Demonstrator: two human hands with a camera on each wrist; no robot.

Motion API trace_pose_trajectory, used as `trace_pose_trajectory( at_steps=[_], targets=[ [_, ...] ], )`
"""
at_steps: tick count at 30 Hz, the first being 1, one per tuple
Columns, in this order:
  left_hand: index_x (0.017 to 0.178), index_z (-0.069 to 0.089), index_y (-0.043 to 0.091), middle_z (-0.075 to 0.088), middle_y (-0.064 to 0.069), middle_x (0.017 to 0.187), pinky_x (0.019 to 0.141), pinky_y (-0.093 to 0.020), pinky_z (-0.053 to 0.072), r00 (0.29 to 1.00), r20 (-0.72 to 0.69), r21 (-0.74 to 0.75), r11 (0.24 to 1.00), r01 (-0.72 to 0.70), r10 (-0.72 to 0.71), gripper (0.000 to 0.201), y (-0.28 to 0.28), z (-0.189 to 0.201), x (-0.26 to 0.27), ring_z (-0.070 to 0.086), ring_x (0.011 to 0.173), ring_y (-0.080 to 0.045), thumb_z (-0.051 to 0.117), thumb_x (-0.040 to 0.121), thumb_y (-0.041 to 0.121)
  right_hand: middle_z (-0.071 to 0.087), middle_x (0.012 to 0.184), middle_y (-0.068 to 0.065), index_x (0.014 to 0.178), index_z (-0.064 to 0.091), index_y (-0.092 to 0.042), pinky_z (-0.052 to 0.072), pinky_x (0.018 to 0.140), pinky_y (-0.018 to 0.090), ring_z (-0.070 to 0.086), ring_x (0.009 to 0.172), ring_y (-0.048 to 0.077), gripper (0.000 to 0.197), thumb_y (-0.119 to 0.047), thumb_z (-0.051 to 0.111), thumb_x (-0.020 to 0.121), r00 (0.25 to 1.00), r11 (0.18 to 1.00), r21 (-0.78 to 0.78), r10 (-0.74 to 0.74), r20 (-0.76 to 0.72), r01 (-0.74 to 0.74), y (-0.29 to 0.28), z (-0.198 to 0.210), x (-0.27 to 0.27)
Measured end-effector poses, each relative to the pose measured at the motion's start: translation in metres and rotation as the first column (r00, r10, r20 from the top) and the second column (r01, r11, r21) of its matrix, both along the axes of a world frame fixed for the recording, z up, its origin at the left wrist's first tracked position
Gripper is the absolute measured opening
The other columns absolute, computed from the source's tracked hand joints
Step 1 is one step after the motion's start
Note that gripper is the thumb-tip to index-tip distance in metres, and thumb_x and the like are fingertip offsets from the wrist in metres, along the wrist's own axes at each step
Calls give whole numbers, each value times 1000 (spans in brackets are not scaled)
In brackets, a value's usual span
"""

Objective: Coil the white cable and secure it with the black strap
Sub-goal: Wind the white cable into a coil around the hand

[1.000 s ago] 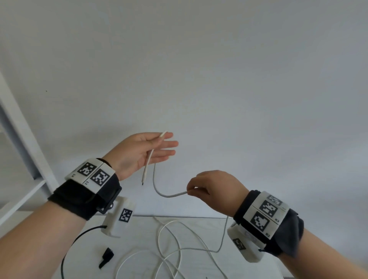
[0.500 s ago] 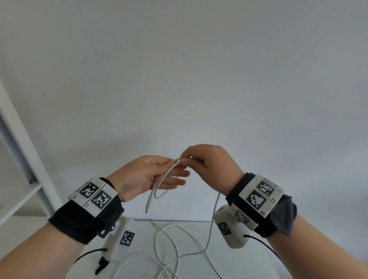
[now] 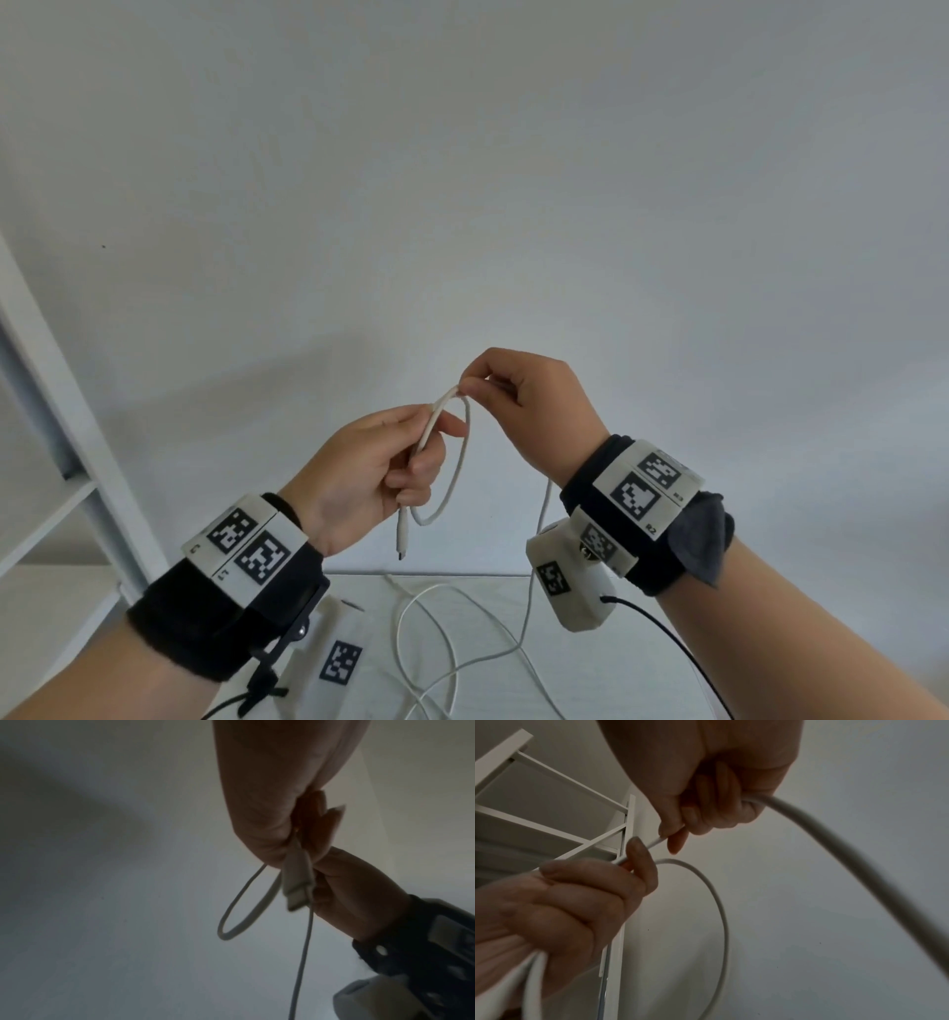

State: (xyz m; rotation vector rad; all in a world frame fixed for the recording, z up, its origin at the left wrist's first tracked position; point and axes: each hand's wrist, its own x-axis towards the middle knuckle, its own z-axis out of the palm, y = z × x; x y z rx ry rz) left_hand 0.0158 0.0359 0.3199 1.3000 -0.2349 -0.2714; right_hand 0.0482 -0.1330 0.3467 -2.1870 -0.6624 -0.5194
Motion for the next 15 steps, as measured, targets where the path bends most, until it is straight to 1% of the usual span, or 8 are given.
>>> trace_pose_trajectory(
  at_steps=[1,3,5,7,10,13,15],
  targets=[
    [89,62,0,37,0,51,40,-19,27,1000,-2,-15,1000,2,-2,34,-1,0,-1,23,43,-10,33,98,17,46,51,-9,76,64,-20,31,51,14,43,51,8,13,-23,58,87,1000,1000,6,6,-1,-6,0,0,1],
    [86,63,2,34,1,50,40,-20,25,1000,-6,-29,999,19,-19,37,-4,1,-2,21,44,-10,37,95,28,46,52,-6,75,61,-22,32,52,15,40,50,9,13,-23,58,87,1000,1000,8,18,-11,-18,-1,0,3],
    [82,62,5,31,2,50,39,-19,23,999,-10,-19,999,40,-40,37,-4,2,-3,21,44,-10,42,89,35,41,51,-4,74,57,-21,33,51,16,36,49,10,12,-24,60,86,999,999,28,30,-33,-29,-3,-2,5],
    [77,58,8,29,4,49,39,-18,23,998,-9,3,998,64,-64,31,-3,3,-4,21,43,-9,44,88,34,38,52,-2,75,55,-18,33,50,17,33,49,9,15,-28,63,83,998,998,55,35,-58,-31,-6,-4,7],
    [72,54,12,26,6,50,39,-18,21,994,-8,-6,994,108,-108,29,-2,4,-5,20,43,-8,43,91,32,38,52,-7,70,52,-19,32,47,13,33,47,6,23,-34,64,82,992,997,74,45,-118,-36,-12,-9,12],
    [67,55,16,28,9,48,38,-17,21,985,6,-117,978,174,-174,31,1,9,-4,22,40,-5,43,91,33,38,52,-10,63,51,-24,32,48,12,34,45,3,26,-38,59,84,973,991,107,102,-209,-81,-15,-19,19],
    [66,55,18,30,11,47,36,-15,23,978,16,-212,955,208,-209,31,3,15,-2,25,39,-3,43,90,32,40,52,-9,63,53,-23,39,50,19,36,46,3,27,-34,55,88,952,980,172,144,-270,-99,-19,-29,23]
  ],
)
